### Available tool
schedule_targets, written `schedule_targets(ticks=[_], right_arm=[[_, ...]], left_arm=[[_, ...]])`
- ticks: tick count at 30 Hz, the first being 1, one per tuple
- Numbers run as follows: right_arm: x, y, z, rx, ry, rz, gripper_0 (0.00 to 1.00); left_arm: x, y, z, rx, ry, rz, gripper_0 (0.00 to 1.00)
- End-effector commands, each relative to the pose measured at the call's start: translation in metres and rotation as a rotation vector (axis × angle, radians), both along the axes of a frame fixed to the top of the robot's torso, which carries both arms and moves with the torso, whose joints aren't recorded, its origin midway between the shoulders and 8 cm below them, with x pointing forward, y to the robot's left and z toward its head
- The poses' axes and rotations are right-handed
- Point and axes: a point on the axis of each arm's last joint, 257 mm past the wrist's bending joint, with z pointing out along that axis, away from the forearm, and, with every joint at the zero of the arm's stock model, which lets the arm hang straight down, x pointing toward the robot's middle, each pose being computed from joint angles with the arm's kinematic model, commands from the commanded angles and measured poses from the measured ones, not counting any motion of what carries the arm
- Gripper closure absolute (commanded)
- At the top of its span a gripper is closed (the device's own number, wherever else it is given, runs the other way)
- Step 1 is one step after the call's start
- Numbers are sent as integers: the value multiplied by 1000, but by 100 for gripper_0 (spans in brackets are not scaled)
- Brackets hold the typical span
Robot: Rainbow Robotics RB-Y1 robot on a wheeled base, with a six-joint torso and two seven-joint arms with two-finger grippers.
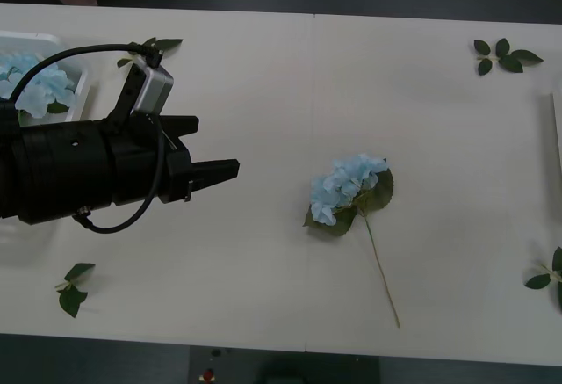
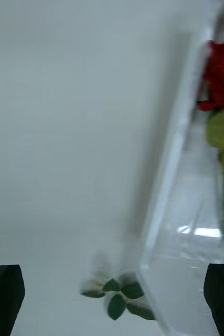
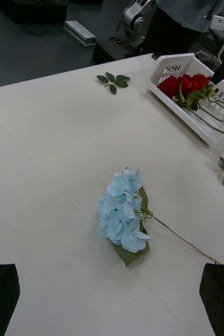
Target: Put the red flowers into the right box and the blue flowers into the left box
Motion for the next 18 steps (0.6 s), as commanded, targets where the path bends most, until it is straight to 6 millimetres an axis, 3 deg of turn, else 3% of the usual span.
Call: schedule_targets(ticks=[1, 6, 18], right_arm=[[-4, 50, 3, 22, -51, 147, 0], [-18, 104, -16, 73, -71, 247, 0], [-49, 199, -75, 101, -74, 413, 0]], left_arm=[[-1, -2, 7, -8, -32, -5, 0], [-1, -2, 7, -8, -32, -5, 0], [-1, -2, 7, -8, -32, -5, 0]])
